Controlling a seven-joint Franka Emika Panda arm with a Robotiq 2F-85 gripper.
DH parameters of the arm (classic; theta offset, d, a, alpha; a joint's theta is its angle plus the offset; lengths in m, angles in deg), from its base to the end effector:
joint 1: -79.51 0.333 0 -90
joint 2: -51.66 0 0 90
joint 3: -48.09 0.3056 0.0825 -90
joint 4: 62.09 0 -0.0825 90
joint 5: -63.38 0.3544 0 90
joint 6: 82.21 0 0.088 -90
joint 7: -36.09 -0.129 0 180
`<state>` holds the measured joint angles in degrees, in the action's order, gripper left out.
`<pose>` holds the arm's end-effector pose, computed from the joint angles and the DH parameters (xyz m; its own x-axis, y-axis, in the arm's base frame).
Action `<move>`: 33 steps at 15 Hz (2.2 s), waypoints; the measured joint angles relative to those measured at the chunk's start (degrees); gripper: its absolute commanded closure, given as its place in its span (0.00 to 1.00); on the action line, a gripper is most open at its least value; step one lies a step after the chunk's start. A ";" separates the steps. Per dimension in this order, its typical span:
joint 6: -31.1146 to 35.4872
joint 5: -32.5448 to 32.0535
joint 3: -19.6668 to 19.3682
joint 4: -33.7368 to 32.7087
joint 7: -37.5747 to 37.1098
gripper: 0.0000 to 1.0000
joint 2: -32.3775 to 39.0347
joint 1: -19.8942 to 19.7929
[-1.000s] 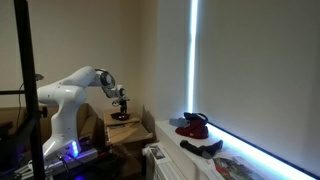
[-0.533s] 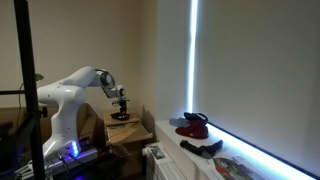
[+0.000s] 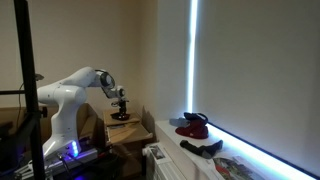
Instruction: Take the screwdriver out of the tray and put it on the cabinet
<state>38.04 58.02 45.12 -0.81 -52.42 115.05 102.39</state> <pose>0.6817 0.2522 0.1281 0.4369 -0.8914 0.1208 -0.8992 -0.4294 0.0836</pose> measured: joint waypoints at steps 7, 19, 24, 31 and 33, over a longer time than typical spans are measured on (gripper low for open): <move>-3.61 0.00 0.00 -1.25 -0.03 0.00 0.35 0.18; 7.07 0.08 0.01 -0.11 -0.55 0.00 -0.17 0.02; 5.11 -0.81 -0.84 -1.27 -2.65 0.00 0.96 1.24; 4.23 -0.96 -2.34 -1.48 -6.07 0.00 1.09 2.75; 4.03 -0.98 -2.36 -1.57 -6.07 0.00 1.28 2.70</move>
<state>42.07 57.04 42.76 -2.39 -58.49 116.33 105.09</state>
